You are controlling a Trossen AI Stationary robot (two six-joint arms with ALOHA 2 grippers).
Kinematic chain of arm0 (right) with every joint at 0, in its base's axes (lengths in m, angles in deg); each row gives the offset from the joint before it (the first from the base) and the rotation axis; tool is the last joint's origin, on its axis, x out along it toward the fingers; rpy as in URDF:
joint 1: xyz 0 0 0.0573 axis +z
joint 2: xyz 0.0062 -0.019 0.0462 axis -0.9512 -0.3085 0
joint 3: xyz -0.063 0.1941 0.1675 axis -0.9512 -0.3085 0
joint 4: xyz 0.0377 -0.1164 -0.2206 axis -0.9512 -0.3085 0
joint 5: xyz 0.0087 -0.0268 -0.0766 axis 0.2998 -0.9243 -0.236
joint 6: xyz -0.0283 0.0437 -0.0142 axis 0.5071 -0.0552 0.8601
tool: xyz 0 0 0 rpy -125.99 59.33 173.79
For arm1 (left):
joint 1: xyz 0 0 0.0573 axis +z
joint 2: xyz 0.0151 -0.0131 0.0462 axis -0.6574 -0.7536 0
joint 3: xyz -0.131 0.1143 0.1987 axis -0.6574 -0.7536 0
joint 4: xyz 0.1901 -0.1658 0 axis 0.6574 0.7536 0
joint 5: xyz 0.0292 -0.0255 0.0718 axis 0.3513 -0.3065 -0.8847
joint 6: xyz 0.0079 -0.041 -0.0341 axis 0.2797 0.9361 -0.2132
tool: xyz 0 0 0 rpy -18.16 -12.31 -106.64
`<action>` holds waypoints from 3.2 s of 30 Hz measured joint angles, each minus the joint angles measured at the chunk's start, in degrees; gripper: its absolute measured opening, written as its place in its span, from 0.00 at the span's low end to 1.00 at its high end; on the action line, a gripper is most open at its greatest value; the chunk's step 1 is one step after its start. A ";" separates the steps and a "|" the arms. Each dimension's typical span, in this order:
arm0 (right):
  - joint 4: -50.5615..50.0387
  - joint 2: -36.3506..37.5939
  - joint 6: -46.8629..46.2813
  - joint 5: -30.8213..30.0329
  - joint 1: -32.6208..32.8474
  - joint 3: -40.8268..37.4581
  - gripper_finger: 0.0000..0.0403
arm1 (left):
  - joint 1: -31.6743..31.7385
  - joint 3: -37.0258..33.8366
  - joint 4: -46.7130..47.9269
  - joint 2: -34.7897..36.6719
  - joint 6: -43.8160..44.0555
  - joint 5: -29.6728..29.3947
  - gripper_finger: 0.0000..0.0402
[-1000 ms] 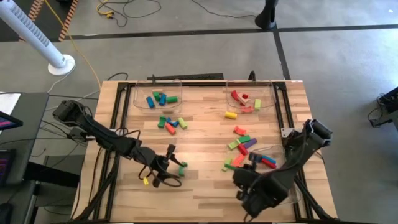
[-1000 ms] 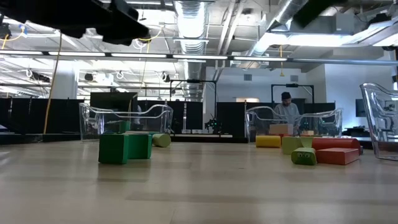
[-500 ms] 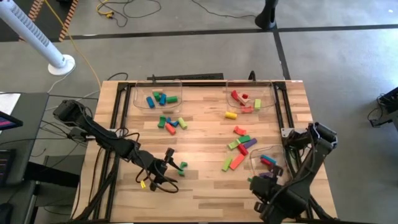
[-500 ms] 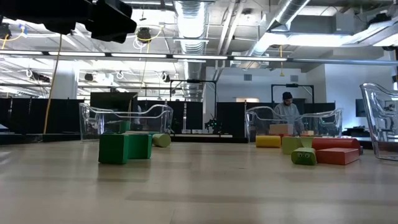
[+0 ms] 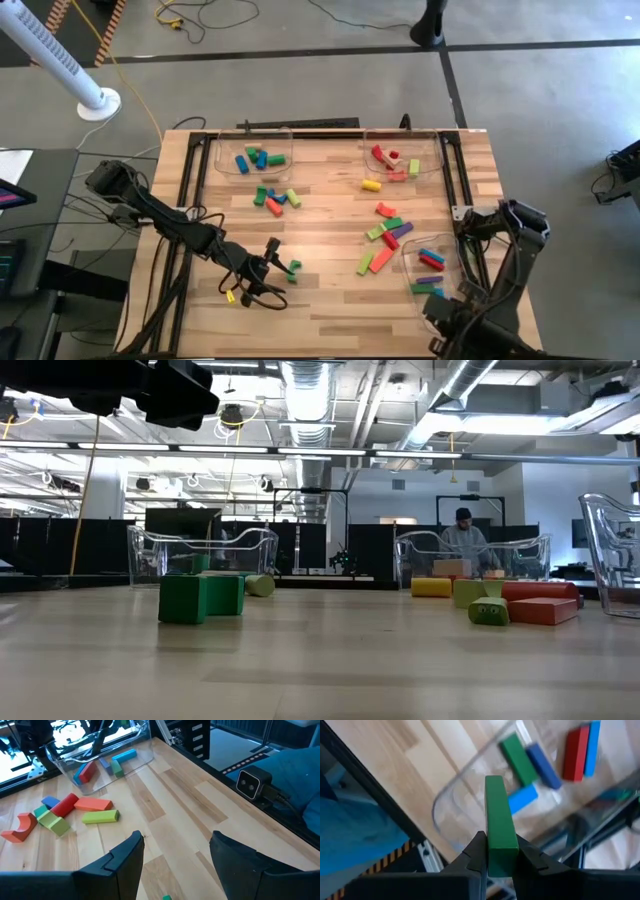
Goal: Sort blocks by size
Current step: Put the green rectangular block into the bottom transparent bin, then put the green arch block into the top right transparent bin
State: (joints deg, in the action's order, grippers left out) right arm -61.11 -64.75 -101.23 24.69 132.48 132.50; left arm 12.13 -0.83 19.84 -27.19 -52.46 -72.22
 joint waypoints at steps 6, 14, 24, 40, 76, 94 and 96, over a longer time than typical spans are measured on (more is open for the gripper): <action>0.01 0.00 -6.49 3.42 2.27 -1.64 0.20 | 0.00 0.00 0.02 0.00 0.30 0.00 0.54; 0.02 -0.02 -7.46 10.90 2.10 -8.42 0.22 | 0.00 0.00 0.06 0.00 0.46 0.00 0.54; 0.02 -0.02 -3.07 10.77 -0.39 -9.29 0.24 | 0.00 0.00 0.06 0.00 0.46 0.00 0.54; 0.00 -0.02 -1.63 10.00 -1.08 -9.29 0.25 | 0.00 0.01 1.38 0.00 0.68 -0.02 0.54; 0.02 2.99 4.82 -1.79 -6.51 -9.27 0.53 | 0.02 0.02 1.41 0.00 1.07 -0.04 0.54; 3.66 7.21 14.21 -20.42 -13.22 -9.22 0.53 | 0.60 0.15 5.87 -7.19 -8.66 1.66 0.54; 7.27 7.21 17.38 -21.93 -14.60 -9.22 0.53 | 1.35 1.08 5.63 -9.58 -10.18 1.66 0.54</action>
State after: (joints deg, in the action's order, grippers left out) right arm -53.84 -57.54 -83.86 2.76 117.88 123.28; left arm 13.48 0.25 25.47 -36.77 -62.63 -70.56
